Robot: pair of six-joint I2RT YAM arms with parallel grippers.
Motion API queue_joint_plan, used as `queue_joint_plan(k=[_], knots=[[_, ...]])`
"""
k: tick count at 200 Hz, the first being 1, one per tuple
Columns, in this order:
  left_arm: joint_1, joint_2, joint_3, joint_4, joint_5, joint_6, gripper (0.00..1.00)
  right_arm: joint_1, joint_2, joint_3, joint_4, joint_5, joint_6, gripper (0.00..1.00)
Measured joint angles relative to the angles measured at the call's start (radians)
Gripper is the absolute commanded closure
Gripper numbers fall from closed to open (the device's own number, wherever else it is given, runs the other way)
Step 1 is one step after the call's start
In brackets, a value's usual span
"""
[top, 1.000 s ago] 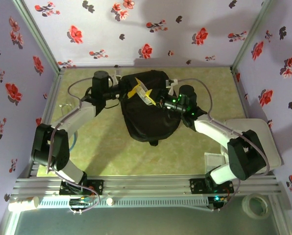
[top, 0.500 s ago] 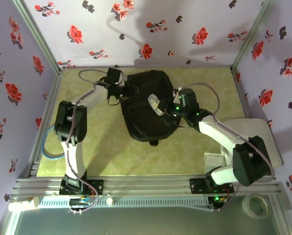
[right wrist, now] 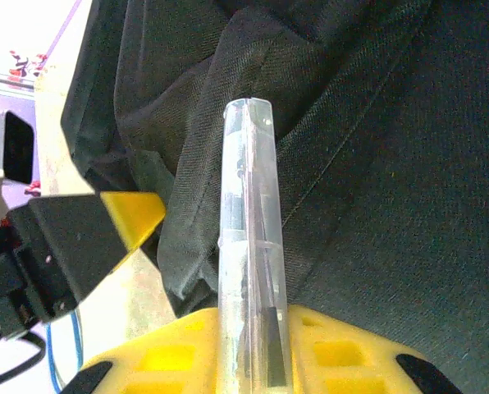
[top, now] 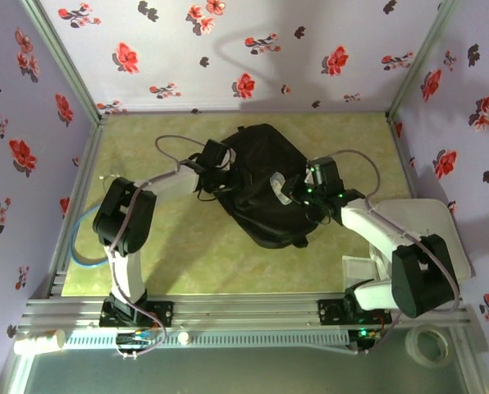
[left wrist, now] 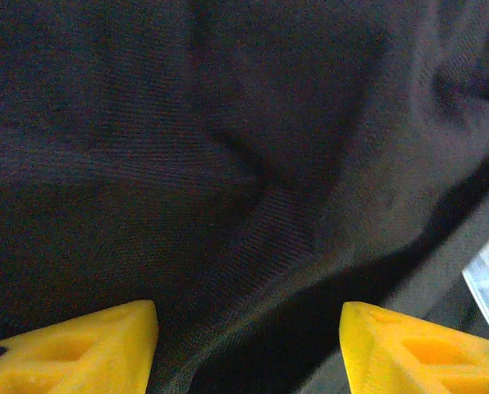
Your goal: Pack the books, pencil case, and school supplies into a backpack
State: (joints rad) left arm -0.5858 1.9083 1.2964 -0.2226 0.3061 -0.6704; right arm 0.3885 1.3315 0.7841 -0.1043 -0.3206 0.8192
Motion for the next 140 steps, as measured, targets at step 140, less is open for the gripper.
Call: queue_joint_plan(k=[140], knots=[[-0.011, 0.150, 0.391, -0.351, -0.071, 0.298, 0.61, -0.030, -0.180, -0.145, 0.143, -0.136, -0.069, 0.87]])
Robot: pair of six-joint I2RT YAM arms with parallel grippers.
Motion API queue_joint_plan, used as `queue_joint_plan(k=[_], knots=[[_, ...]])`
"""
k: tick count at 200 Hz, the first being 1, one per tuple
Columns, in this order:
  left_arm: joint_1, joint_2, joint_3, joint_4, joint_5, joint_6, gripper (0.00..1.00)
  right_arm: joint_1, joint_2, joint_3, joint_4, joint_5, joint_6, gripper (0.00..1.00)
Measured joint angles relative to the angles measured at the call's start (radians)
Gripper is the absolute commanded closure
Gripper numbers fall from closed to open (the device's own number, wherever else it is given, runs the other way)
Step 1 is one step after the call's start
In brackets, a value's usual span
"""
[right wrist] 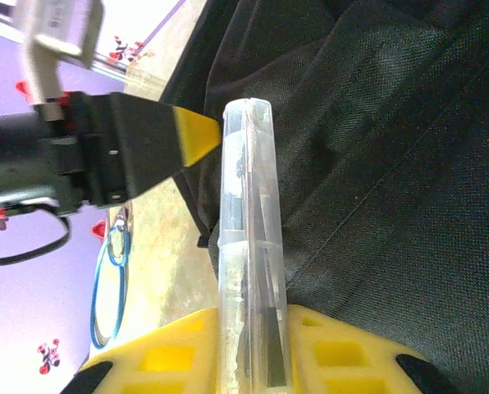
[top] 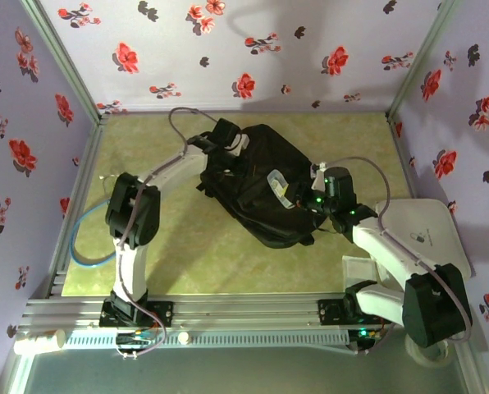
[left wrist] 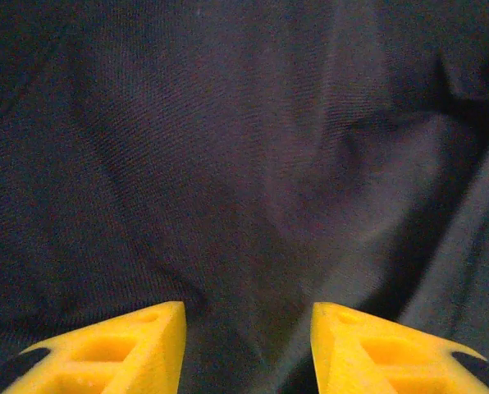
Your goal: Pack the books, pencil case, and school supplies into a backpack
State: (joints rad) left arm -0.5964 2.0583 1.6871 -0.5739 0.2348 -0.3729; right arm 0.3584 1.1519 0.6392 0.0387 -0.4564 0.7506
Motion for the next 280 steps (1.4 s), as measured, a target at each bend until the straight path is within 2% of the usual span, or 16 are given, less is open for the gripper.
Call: queue_joint_plan(k=[9, 31, 41, 81, 147, 182, 239, 249, 269, 280], knots=[[0.000, 0.019, 0.011, -0.012, 0.000, 0.006, 0.68, 0.000, 0.000, 0.000, 0.002, -0.001, 0.000, 0.87], [0.000, 0.040, 0.029, -0.031, 0.000, 0.029, 0.93, 0.000, 0.000, -0.005, 0.012, -0.008, 0.000, 0.87], [0.000, 0.040, 0.037, -0.040, -0.007, 0.039, 1.00, 0.000, 0.001, -0.011, 0.020, -0.018, 0.001, 0.87], [0.001, 0.019, 0.049, -0.058, 0.002, 0.043, 1.00, -0.001, 0.074, -0.018, 0.077, -0.092, 0.019, 0.87], [0.019, -0.137, -0.057, -0.031, 0.067, 0.000, 1.00, -0.001, 0.218, -0.018, 0.147, -0.127, 0.111, 0.87], [0.026, -0.141, -0.074, -0.012, 0.100, -0.018, 1.00, -0.001, 0.295, -0.006, 0.314, -0.150, 0.200, 0.86], [0.032, -0.141, -0.103, 0.016, 0.119, -0.029, 1.00, 0.021, 0.572, 0.119, 0.610, -0.191, 0.343, 0.85], [0.035, -0.141, -0.105, 0.021, 0.121, -0.037, 1.00, 0.030, 0.616, 0.147, 0.647, -0.188, 0.352, 0.81], [0.050, -0.141, -0.113, 0.031, 0.121, -0.051, 1.00, 0.046, 0.702, 0.201, 0.708, -0.169, 0.373, 0.63], [0.060, -0.141, -0.121, 0.040, 0.122, -0.063, 1.00, 0.048, 0.723, 0.210, 0.728, -0.152, 0.383, 0.56]])
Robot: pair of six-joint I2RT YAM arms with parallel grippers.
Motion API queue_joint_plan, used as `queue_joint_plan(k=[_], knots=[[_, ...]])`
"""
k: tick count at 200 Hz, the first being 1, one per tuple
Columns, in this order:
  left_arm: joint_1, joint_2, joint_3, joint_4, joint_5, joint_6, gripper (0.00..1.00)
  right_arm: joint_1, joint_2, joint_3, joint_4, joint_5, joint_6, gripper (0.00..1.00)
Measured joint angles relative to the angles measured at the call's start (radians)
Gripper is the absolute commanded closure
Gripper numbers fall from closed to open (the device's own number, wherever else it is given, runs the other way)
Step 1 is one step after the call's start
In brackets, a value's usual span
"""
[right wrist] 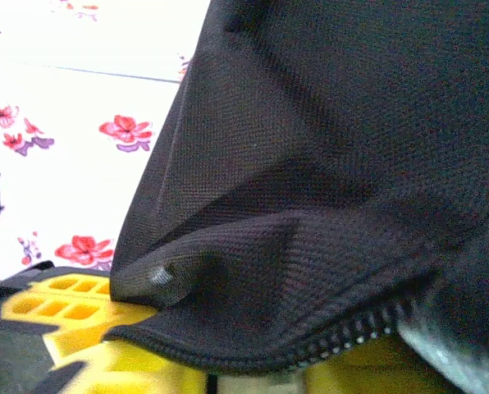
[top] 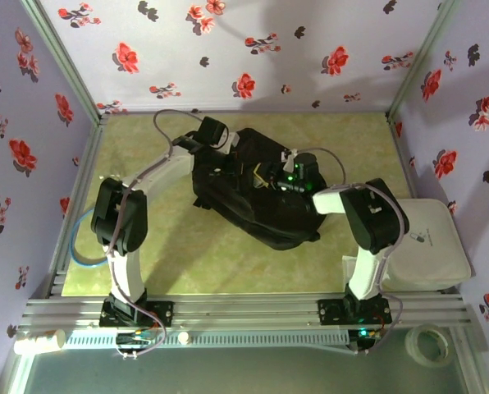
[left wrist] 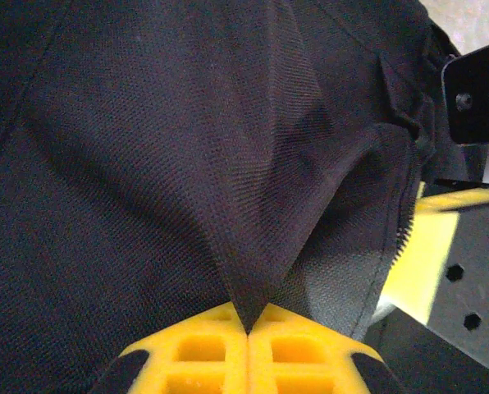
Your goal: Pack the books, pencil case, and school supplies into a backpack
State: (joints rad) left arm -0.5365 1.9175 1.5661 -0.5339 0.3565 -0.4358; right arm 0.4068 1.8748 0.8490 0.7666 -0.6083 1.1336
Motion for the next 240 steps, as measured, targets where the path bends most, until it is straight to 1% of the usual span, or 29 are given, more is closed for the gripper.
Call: queue_joint_plan(k=[7, 23, 39, 53, 76, 99, 127, 161, 185, 215, 229, 240], knots=[[0.005, 0.000, -0.006, 0.006, 0.003, -0.004, 1.00, 0.004, 0.003, -0.002, 0.008, 0.010, 0.003, 0.54], [0.012, 0.000, -0.015, 0.016, 0.014, -0.011, 1.00, 0.006, -0.015, -0.025, 0.018, 0.029, 0.001, 0.51], [0.012, 0.000, -0.020, 0.017, 0.021, -0.011, 0.99, 0.006, -0.079, -0.074, -0.017, 0.049, -0.016, 0.49], [0.012, 0.000, -0.023, 0.018, 0.022, -0.011, 0.99, 0.006, -0.160, -0.120, -0.084, 0.067, -0.046, 0.51], [0.013, 0.000, -0.024, 0.018, 0.022, -0.011, 0.99, 0.006, -0.264, -0.153, -0.212, 0.082, -0.103, 0.63], [0.013, 0.000, -0.024, 0.018, 0.023, -0.011, 0.98, 0.006, -0.282, -0.150, -0.288, 0.086, -0.162, 0.75], [0.012, 0.000, -0.024, 0.018, 0.030, -0.011, 0.98, 0.019, -0.225, -0.109, -0.349, 0.085, -0.192, 0.82], [0.013, 0.000, -0.025, 0.018, 0.034, -0.011, 0.98, 0.054, -0.136, -0.019, -0.346, 0.080, -0.204, 0.85], [0.014, 0.000, -0.025, 0.018, 0.035, -0.011, 0.98, 0.073, -0.094, 0.014, -0.318, 0.063, -0.202, 0.84], [0.018, 0.000, -0.027, 0.019, 0.037, -0.011, 0.97, 0.075, -0.087, 0.014, -0.299, 0.054, -0.197, 0.71], [0.021, 0.000, -0.032, 0.022, 0.042, -0.012, 0.94, 0.070, -0.102, -0.002, -0.291, 0.055, -0.200, 0.68], [0.021, 0.000, -0.034, 0.023, 0.045, -0.013, 0.94, 0.063, -0.132, -0.030, -0.293, 0.056, -0.204, 0.68]])
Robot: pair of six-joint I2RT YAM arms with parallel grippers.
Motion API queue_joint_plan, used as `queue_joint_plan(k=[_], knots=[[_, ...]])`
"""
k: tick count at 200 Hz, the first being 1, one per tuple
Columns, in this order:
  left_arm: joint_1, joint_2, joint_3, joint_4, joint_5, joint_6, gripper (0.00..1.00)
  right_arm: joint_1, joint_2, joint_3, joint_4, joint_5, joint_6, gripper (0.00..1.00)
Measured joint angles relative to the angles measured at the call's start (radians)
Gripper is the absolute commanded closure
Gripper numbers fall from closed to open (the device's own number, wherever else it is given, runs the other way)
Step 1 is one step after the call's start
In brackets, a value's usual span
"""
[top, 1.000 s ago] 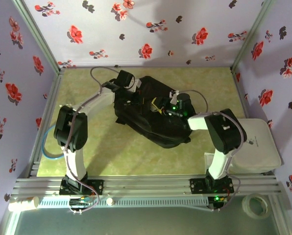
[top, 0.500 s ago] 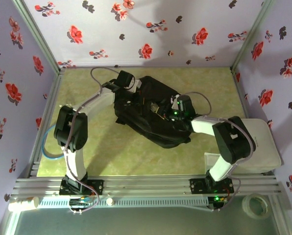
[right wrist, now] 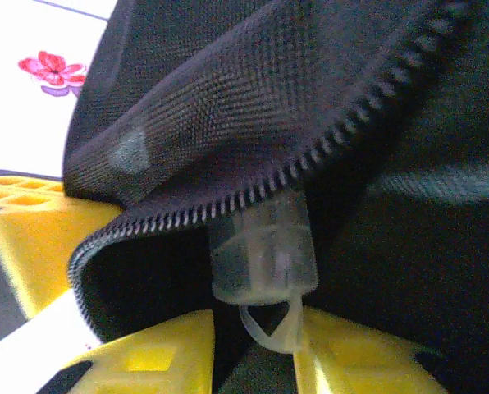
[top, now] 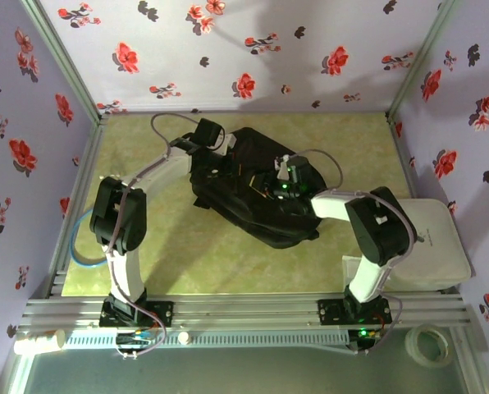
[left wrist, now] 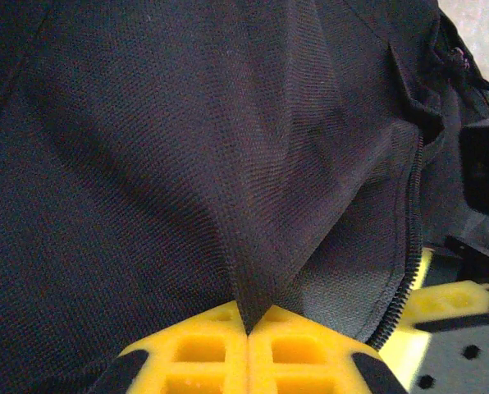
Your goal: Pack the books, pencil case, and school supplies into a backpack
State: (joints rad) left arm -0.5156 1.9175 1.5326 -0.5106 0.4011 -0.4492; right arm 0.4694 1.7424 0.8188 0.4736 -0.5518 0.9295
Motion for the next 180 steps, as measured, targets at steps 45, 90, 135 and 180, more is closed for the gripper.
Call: queue_joint_plan(k=[45, 90, 135, 180], knots=[[0.004, 0.000, -0.011, 0.008, 0.005, -0.002, 0.93, -0.037, -0.105, -0.044, -0.100, 0.047, -0.071, 0.79], [0.005, 0.000, -0.014, 0.011, 0.007, -0.006, 0.93, -0.028, -0.022, 0.050, -0.147, 0.067, -0.101, 0.87], [0.006, 0.000, -0.017, 0.016, 0.008, -0.013, 0.92, 0.010, 0.075, 0.128, -0.117, 0.043, -0.095, 0.89], [0.011, -0.013, -0.063, 0.056, 0.010, -0.039, 0.80, 0.010, 0.030, 0.087, -0.107, 0.034, -0.093, 0.72]])
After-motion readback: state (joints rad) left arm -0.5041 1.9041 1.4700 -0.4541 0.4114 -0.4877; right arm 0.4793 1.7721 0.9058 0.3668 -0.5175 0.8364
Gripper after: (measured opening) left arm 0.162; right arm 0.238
